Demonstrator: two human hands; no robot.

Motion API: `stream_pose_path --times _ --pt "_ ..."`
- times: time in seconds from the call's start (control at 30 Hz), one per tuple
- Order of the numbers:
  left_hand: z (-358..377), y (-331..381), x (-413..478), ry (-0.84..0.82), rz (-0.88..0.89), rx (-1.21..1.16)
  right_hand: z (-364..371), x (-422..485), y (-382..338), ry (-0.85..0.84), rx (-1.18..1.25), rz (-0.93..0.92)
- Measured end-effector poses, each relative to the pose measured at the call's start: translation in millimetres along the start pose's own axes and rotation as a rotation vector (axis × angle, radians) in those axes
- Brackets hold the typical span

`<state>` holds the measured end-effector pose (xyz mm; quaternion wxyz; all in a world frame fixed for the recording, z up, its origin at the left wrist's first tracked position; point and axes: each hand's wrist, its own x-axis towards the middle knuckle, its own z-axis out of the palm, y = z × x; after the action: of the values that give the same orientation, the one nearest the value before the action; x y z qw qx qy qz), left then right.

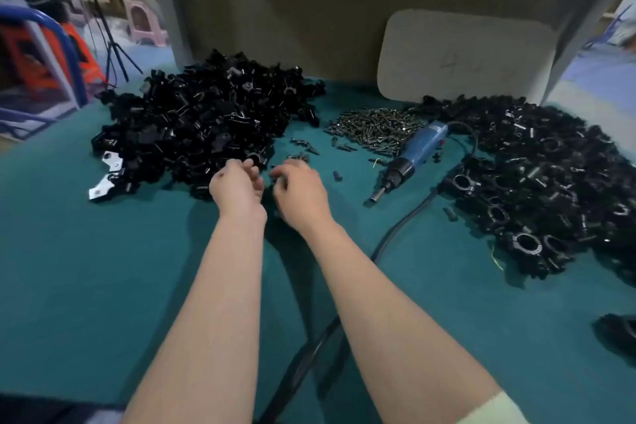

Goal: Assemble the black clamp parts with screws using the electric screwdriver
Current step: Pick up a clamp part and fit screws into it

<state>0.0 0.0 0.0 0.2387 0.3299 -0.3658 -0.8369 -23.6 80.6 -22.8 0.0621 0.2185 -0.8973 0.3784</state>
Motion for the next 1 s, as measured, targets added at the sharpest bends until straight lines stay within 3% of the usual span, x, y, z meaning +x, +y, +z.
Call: stream_pose_path --times 0.13,0.3,0.4,0.57,0.63,0.73,0.8,0.87,0.93,1.0 --pt "-1.9 1.7 8.4 0.041 -0.013 -0.069 16.1 21.0 -0.7 -0.13 -0.307 -0.054" --pt "1.1 5.2 10.2 0.058 0.012 -0.079 28.0 38.7 -4.7 -0.263 -0.394 -0.003" --pt "3.2 5.5 7.3 0.073 0.02 -0.045 25.0 38.8 -8.0 -0.227 -0.374 0.002" --pt "13.4 1.1 -3.0 0.028 0.026 0.075 -14.1 23.5 -7.4 0.151 0.151 -0.007" --pt "24.3 -3.0 -10.9 -0.121 -0.01 0.174 -39.6 17.6 -4.8 0.254 0.375 0.048" --pt "45.7 -15.3 -28.6 -0.507 -0.13 0.225 -74.7 9.1 8.0 0.3 0.725 0.225" --pt "58.0 -28.3 -41.7 -0.697 -0.1 0.308 -93.7 -0.7 20.3 0.313 0.964 0.334" --pt "67.4 -42.5 -51.9 -0.76 -0.013 0.424 -109.8 -12.2 32.9 0.31 1.138 0.386" --pt "75.4 -55.2 -57.3 -0.749 0.019 0.466 -122.8 -23.8 43.6 0.276 1.113 0.402" --pt "83.0 -65.6 -60.0 -0.69 -0.032 0.401 -134.7 -30.8 55.9 0.289 0.799 0.413"
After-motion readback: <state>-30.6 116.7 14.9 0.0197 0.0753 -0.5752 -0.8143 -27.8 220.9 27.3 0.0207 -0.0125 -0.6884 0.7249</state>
